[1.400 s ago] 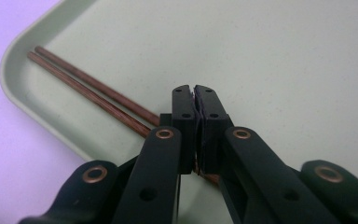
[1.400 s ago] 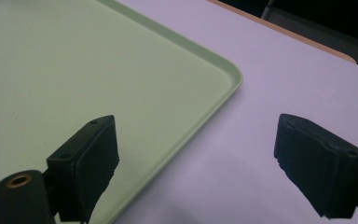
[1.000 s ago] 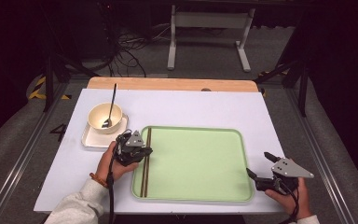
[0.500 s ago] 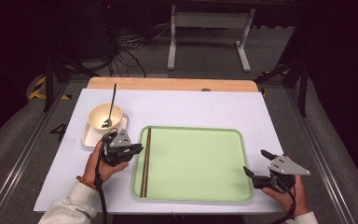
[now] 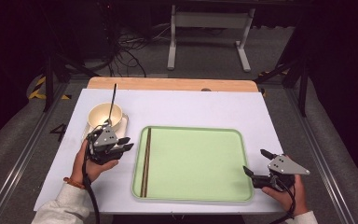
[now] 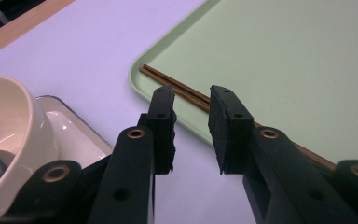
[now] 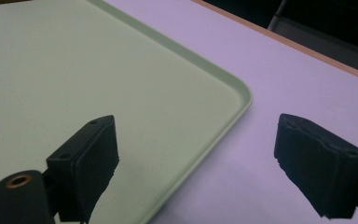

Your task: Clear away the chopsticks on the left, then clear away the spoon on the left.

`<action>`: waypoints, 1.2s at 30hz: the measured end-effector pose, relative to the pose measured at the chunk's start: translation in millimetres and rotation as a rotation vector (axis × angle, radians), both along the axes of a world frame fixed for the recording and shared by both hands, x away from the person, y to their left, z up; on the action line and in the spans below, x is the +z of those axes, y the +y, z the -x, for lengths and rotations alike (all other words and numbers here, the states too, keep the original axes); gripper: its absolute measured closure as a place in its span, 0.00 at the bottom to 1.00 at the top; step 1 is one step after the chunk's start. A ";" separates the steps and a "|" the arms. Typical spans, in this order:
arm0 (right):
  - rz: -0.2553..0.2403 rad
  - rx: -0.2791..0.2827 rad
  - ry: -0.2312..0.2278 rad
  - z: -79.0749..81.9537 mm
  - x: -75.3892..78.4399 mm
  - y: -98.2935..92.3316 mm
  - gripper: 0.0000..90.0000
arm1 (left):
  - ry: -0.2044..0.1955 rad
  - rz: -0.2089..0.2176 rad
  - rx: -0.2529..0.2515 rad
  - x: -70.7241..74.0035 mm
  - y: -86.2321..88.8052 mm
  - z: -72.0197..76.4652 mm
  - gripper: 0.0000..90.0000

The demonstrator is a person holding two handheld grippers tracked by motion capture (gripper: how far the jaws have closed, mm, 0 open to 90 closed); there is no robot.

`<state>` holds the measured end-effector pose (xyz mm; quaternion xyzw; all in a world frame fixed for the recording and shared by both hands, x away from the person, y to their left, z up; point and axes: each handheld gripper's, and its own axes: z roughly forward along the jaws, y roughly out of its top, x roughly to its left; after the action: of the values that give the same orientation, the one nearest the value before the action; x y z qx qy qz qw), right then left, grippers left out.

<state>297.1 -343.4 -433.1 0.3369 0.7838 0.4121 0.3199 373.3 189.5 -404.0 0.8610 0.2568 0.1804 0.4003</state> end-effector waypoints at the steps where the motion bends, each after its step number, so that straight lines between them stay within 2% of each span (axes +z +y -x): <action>1: 0.000 0.000 0.000 0.0 0.0 0.0 0.16 | 0.000 0.000 0.000 0.0 0.0 0.0 0.78; 5: 0.001 0.004 -0.002 -0.2 0.1 0.7 0.16 | -0.013 -0.018 0.021 0.5 6.2 0.9 0.74; 9: 0.003 0.006 -0.003 0.2 0.0 1.0 0.16 | -0.019 -0.019 0.032 2.5 11.6 1.3 0.69; 14: 0.002 0.005 0.000 0.6 -0.6 -0.2 0.16 | -0.030 -0.003 0.069 6.7 24.4 -0.9 0.61; 17: -0.002 0.001 0.001 0.5 -0.4 -0.3 0.16 | -0.037 0.004 0.091 8.7 31.8 -2.6 0.52; 19: 0.002 0.002 0.002 0.9 -0.9 0.3 0.16 | -0.046 0.009 0.104 10.9 36.0 -3.9 0.50; 21: 0.001 0.001 0.005 1.6 -1.1 0.5 0.16 | -0.030 0.015 0.099 13.2 39.4 -6.5 0.44; 23: 0.000 0.000 0.007 2.4 -1.0 0.6 0.16 | -0.032 -0.009 0.120 15.4 42.5 -10.2 0.37; 26: 0.002 0.001 0.005 4.3 -1.2 0.4 0.16 | -0.003 -0.015 0.168 17.0 49.9 -20.0 0.29; 29: -0.003 -0.003 0.002 7.9 -0.5 -1.7 0.16 | 0.030 -0.008 0.187 18.3 57.6 -31.6 0.21; 31: -0.004 -0.005 0.002 8.8 -0.4 -2.5 0.16 | 0.034 -0.018 0.187 19.4 60.2 -36.3 0.19; 33: -0.003 -0.010 0.001 10.7 -0.2 -4.0 0.16 | 0.050 -0.005 0.197 21.0 62.0 -44.4 0.19; 35: -0.006 -0.015 -0.001 11.5 0.1 -4.5 0.16 | 0.054 -0.023 0.208 23.5 61.4 -54.5 0.20; 36: -0.006 -0.015 -0.001 11.5 0.1 -4.5 0.16 | 0.054 -0.023 0.208 23.5 61.4 -54.5 0.21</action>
<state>285.6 -347.9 -433.0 0.3436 0.7799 0.4121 0.3223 427.9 250.9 -380.5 0.8389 0.3533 0.2004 0.3624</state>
